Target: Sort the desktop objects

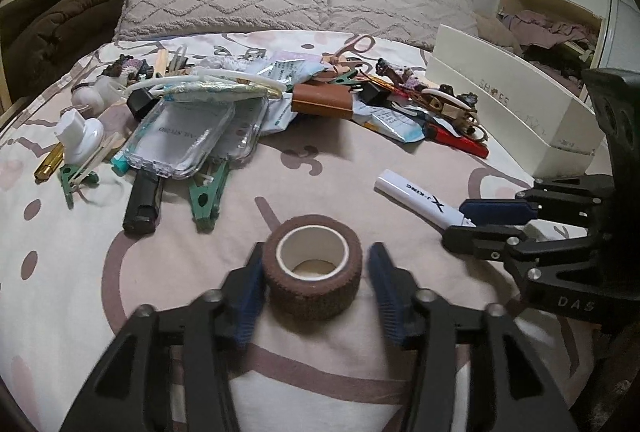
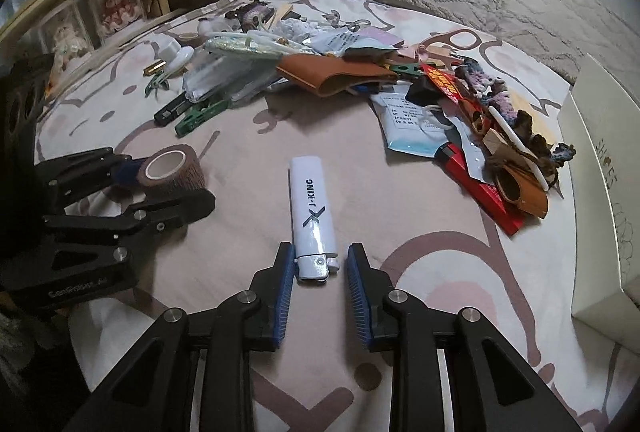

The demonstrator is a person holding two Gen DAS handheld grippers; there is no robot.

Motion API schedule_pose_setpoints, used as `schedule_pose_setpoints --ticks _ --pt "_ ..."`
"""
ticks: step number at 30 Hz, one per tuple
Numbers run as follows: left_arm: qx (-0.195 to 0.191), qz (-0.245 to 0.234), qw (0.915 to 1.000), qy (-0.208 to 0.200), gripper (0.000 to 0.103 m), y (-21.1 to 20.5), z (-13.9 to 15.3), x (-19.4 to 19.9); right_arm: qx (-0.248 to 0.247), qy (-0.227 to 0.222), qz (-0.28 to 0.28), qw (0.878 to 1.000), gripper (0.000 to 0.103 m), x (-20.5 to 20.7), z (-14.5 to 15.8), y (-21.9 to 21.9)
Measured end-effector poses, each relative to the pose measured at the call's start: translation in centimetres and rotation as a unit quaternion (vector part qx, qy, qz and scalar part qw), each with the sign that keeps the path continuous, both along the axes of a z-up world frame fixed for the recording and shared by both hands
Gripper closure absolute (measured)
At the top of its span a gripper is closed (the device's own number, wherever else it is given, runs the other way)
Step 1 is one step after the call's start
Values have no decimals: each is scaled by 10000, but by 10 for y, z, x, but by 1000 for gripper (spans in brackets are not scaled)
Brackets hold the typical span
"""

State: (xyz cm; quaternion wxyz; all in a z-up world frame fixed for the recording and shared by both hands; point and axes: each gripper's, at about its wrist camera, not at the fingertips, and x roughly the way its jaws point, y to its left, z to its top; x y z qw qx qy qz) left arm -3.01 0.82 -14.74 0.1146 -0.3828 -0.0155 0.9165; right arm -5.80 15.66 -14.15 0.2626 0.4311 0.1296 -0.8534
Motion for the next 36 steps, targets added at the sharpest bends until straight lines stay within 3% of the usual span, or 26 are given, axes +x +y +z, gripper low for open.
schedule_pose_setpoints --ticks 1,3,5,8,12,19,24,36 --pt "-47 -27 10000 1 39 2 0 0 67 49 -24 10000 62 0 -1 -1" --pt "-153 -59 9999 13 35 5 -1 1 265 161 -190 9993 25 0 -3 -2" --pt "-160 -71 9998 5 33 5 -1 1 379 180 -396 9983 18 -3 -6 1" --pt "-155 -101 9998 -2 30 6 -1 2 220 28 -426 9988 15 -8 -7 8" --pt "-149 -71 9999 0 25 3 0 4 288 -28 -658 9974 0 -12 -9 13" --pt "-574 246 9980 94 3 0 1 8 116 -167 -702 9973 0 -15 -10 19" --pt "-313 437 9985 -111 0 -12 -1 3 94 -198 -692 9974 0 -15 -9 18" --pt "-426 419 9981 -156 0 -7 -5 4 197 -306 -852 9957 0 -21 -6 32"
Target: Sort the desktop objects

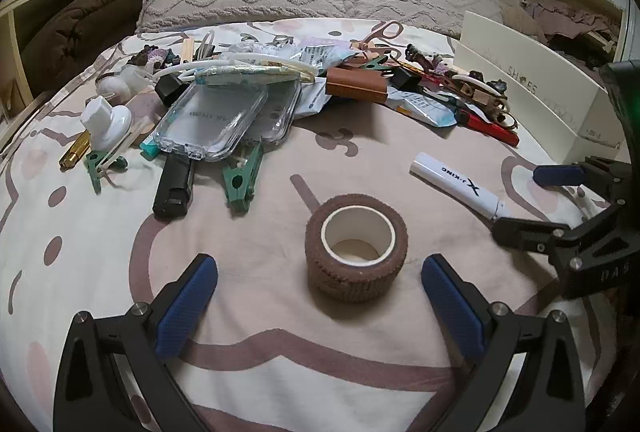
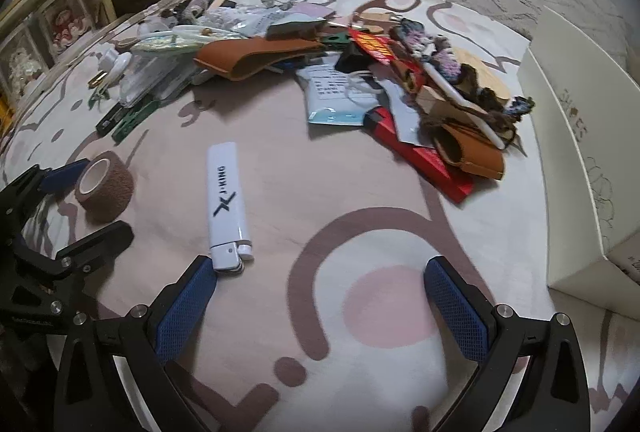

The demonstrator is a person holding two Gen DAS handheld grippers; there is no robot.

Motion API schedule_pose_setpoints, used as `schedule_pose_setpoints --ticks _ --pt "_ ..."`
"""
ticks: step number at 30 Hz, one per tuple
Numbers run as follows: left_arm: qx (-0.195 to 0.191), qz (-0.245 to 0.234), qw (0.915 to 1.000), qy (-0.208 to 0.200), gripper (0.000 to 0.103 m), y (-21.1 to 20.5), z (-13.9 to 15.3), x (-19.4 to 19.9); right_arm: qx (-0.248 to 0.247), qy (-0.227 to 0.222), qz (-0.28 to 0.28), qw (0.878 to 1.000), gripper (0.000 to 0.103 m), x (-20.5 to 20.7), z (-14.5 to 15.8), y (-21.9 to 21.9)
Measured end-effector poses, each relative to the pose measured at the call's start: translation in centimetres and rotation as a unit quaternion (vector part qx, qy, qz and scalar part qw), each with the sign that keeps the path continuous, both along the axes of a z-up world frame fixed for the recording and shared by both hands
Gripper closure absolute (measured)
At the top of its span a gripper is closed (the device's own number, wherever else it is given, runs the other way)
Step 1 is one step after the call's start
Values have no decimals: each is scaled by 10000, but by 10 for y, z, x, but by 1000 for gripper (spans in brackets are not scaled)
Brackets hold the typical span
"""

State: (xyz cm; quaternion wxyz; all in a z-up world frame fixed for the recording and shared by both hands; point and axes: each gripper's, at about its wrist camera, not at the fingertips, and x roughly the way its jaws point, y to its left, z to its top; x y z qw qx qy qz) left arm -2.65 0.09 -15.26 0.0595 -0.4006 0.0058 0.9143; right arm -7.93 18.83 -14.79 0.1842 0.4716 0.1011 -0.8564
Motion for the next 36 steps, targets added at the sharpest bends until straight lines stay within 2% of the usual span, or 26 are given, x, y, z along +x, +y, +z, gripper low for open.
schedule_pose_setpoints --ticks 14,20,24,30,32,33,36 --pt "-29 10 10000 1 0 0 0 -1 238 73 -1248 9919 0 -30 2 35" --pt "291 4 9996 56 0 -7 2 -1 431 299 -1184 9916 0 -20 9 27" --pt "289 12 9995 120 2 -7 4 -1 339 292 -890 9950 0 -14 12 12" --pt "275 -140 9992 239 21 -4 7 2 258 316 -611 9973 0 -6 14 -10" --pt "313 -174 9990 281 34 -5 8 3 208 301 -544 9979 0 -4 14 -15" --pt "333 -179 9989 292 36 -6 8 4 164 285 -513 9981 0 -4 14 -17" --pt "455 -259 9982 301 57 -8 10 4 6 220 -462 9987 0 -4 14 -21"
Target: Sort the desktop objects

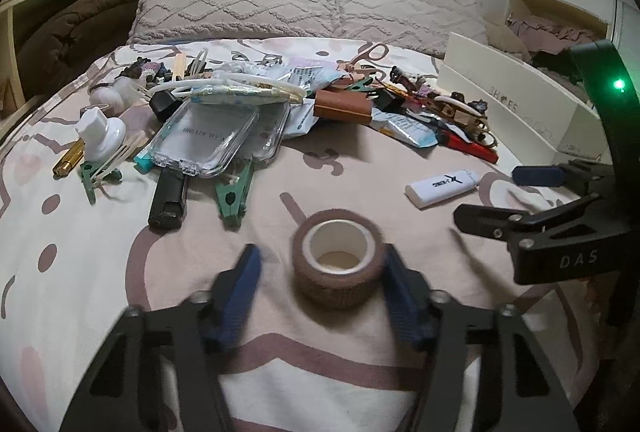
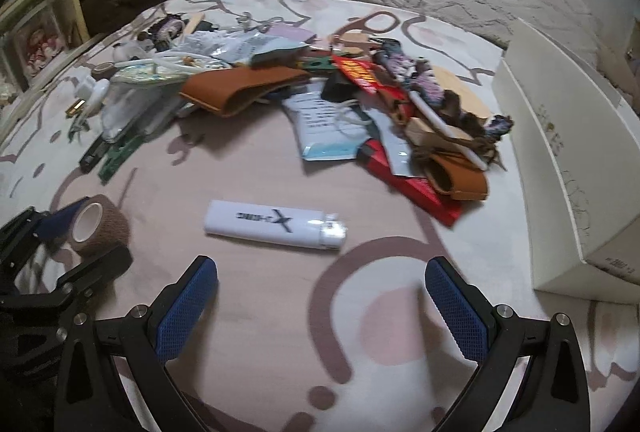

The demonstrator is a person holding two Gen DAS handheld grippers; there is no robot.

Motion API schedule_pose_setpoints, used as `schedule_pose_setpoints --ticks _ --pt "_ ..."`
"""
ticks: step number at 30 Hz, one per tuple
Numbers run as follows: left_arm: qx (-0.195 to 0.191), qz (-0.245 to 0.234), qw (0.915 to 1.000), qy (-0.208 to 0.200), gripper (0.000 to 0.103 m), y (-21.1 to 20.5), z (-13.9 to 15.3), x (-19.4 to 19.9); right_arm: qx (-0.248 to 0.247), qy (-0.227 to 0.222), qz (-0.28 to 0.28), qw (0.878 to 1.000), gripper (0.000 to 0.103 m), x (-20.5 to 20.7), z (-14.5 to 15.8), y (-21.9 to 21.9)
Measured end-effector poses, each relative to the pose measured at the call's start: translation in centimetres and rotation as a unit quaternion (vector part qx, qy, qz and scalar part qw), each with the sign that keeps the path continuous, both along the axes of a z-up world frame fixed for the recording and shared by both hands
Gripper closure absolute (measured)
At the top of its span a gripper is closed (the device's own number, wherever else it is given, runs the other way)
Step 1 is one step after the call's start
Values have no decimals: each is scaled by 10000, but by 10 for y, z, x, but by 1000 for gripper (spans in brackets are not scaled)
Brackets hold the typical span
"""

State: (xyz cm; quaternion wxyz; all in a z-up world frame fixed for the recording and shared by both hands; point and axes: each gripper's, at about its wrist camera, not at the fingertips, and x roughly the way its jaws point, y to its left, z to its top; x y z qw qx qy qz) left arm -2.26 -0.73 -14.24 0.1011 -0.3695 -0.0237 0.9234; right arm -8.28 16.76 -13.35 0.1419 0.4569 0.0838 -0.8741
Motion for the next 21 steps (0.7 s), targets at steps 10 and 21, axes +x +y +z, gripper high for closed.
schedule_pose_setpoints --ticks 10,21 --pt "-294 147 9992 210 61 -6 7 3 -468 -70 -22 9989 0 -7 4 -12" --pt "-191 248 9995 2 61 -13 0 1 -193 -122 -78 9997 0 -16 -16 -28"
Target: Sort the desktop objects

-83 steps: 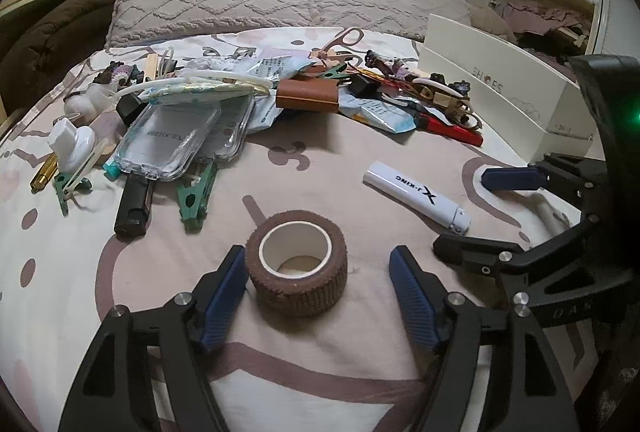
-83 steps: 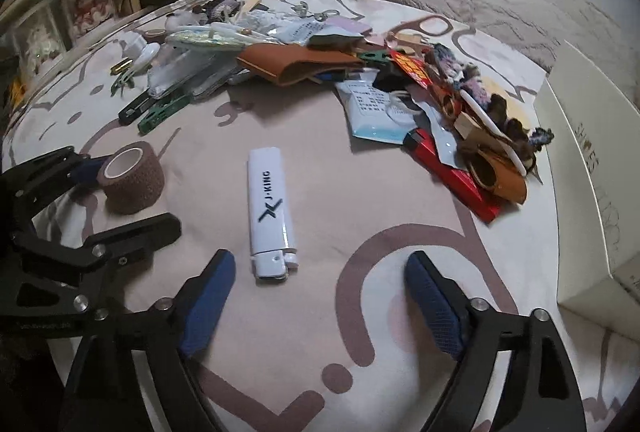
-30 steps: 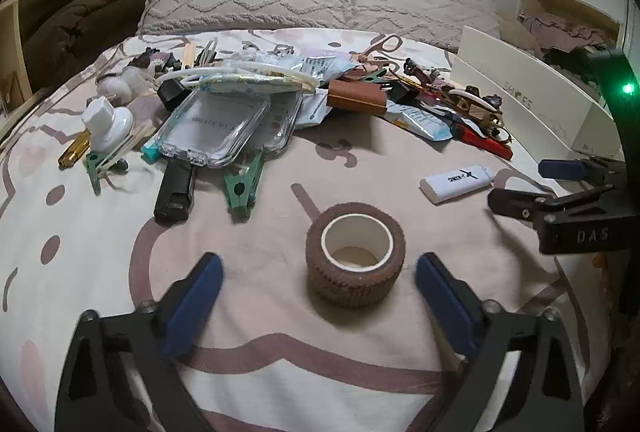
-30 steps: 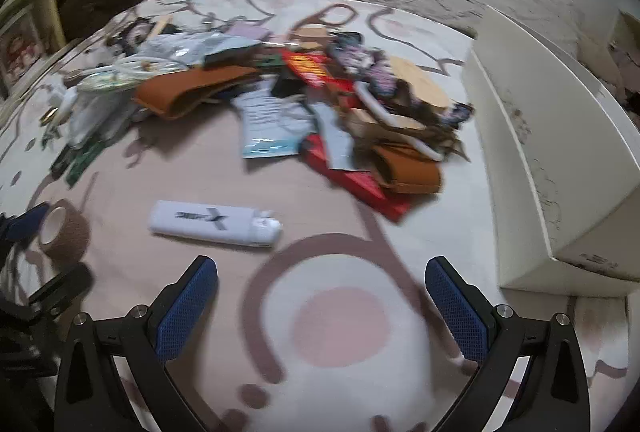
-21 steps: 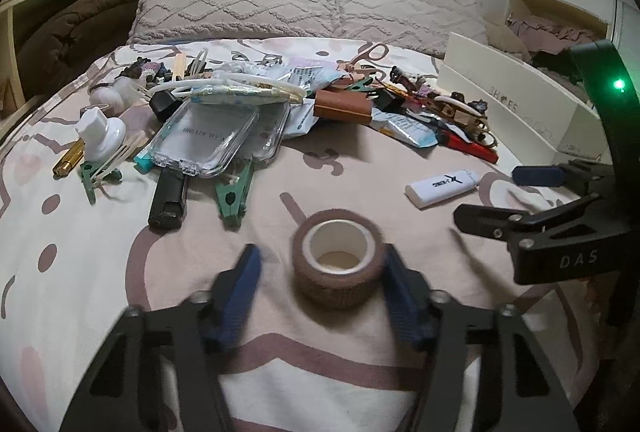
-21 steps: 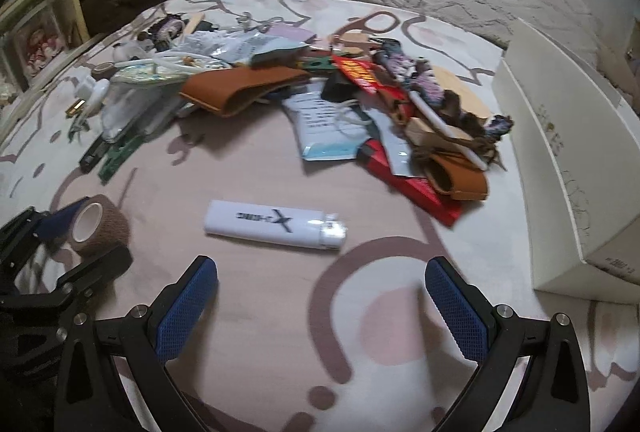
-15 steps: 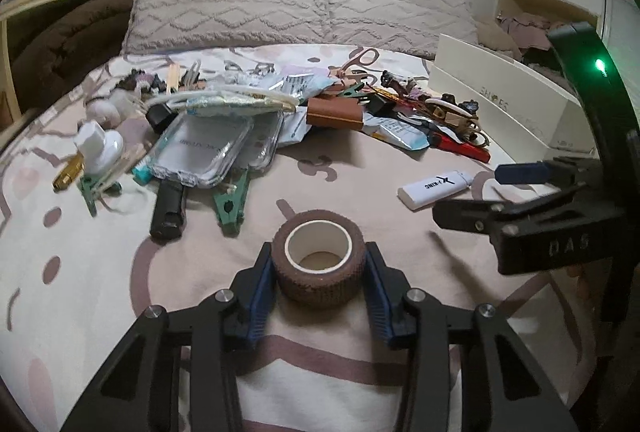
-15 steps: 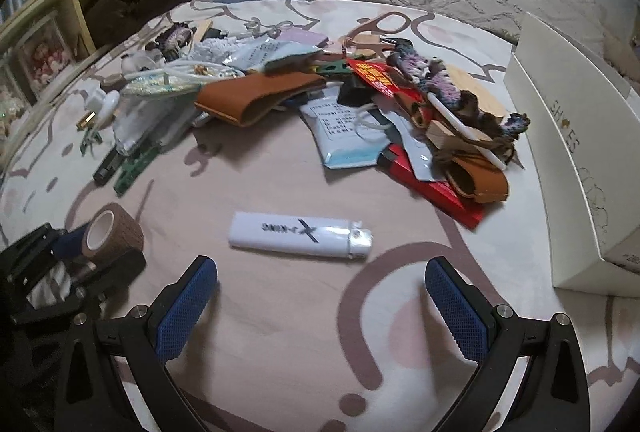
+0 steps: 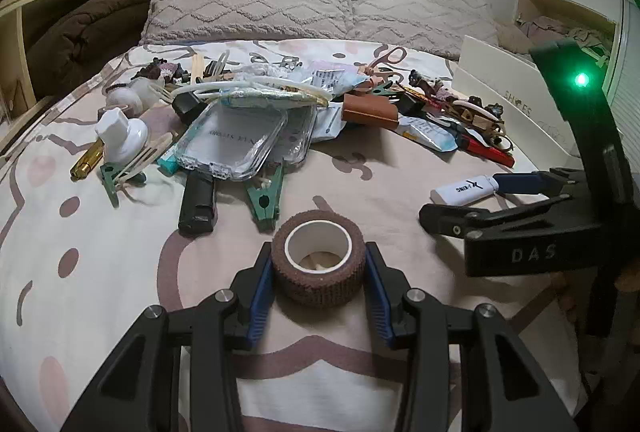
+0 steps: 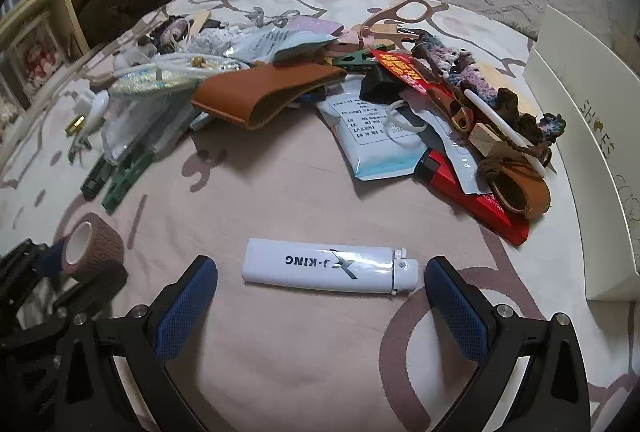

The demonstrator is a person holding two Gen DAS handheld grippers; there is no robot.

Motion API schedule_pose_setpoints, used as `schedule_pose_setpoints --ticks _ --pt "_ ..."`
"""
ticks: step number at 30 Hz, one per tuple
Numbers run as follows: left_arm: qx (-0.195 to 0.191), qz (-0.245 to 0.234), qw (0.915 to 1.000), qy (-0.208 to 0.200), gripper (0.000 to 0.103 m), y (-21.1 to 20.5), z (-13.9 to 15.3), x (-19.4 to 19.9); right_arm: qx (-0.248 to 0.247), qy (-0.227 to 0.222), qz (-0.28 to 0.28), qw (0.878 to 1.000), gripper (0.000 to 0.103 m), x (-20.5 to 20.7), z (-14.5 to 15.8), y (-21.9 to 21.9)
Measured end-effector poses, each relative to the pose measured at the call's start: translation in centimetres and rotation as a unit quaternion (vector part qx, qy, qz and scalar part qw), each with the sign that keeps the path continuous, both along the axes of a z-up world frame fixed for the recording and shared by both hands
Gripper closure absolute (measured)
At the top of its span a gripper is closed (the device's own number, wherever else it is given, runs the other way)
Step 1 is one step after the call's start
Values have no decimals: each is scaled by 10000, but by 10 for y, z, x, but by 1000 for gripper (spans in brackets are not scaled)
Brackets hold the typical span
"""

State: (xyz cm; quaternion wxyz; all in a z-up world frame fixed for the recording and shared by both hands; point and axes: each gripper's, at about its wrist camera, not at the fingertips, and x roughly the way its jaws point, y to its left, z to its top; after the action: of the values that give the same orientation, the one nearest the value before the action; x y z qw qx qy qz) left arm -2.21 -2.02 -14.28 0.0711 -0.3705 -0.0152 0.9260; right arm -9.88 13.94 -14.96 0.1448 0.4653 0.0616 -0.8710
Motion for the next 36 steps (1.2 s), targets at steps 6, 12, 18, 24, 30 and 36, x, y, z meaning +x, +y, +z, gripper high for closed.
schedule_pose_setpoints --ticks 6,12,18,24,30,36 --pt "-53 7 10000 5 61 2 -1 0 163 -18 21 9999 0 -1 -4 -3" --pt "-61 7 10000 4 61 2 -1 0 -128 -92 17 9999 0 -3 -7 4" --pt "-49 9 10000 1 61 2 -1 0 -27 25 -18 10000 0 0 -9 0" --pt "-55 8 10000 5 60 2 -1 0 -101 172 -60 9998 0 4 -8 2" --pt "-55 7 10000 4 61 2 -1 0 -178 327 -169 9992 11 8 -5 6" --pt "-55 8 10000 5 61 2 -1 0 -270 436 -256 9984 22 9 -1 8"
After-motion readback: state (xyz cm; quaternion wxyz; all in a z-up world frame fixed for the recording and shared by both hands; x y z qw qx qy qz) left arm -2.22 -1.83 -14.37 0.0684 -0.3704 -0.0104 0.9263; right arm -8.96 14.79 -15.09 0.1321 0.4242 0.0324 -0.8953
